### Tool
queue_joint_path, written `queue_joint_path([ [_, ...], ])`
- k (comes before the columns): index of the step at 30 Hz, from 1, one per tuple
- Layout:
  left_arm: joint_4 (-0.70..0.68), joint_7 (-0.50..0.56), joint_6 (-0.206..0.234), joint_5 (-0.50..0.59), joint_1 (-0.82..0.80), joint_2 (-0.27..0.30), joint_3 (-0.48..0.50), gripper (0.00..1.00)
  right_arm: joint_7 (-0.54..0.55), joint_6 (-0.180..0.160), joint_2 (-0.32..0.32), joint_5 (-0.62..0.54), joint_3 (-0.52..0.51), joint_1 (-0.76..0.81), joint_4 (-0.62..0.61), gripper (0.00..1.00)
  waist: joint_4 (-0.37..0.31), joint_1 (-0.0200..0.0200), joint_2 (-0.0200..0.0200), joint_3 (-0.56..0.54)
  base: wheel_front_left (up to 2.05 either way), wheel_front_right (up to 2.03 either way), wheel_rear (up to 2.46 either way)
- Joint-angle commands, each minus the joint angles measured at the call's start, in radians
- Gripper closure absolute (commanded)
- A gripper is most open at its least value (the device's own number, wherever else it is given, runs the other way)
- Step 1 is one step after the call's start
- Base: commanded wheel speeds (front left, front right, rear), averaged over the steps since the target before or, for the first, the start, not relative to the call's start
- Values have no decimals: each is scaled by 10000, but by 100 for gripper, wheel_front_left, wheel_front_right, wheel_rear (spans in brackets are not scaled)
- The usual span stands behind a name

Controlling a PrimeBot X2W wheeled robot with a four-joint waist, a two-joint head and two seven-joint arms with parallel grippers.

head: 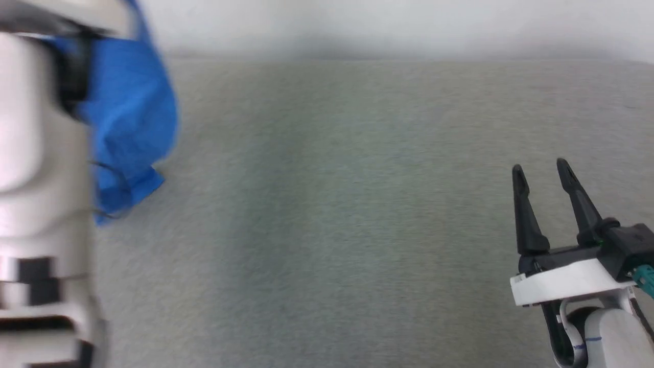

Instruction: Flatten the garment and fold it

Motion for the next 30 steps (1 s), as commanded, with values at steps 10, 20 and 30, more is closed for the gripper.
queue_joint_path([
  [10,-1328,1027,-234,-1397,2481,-2183,-1536,100,58,-7,16,351,-145,426,10,0,-2447,1,0,-577,0,0,0],
  [20,-545,912,231,-1908,6868,-2697,-3030,100,-29,-7,16,551,54,642,258,0,-2901,1,0,-256,0,0,0],
  [30,-1210,-974,224,-1546,8371,-2621,-3542,0,28,-7,16,406,309,773,296,0,-2395,1,0,-616,0,0,0],
])
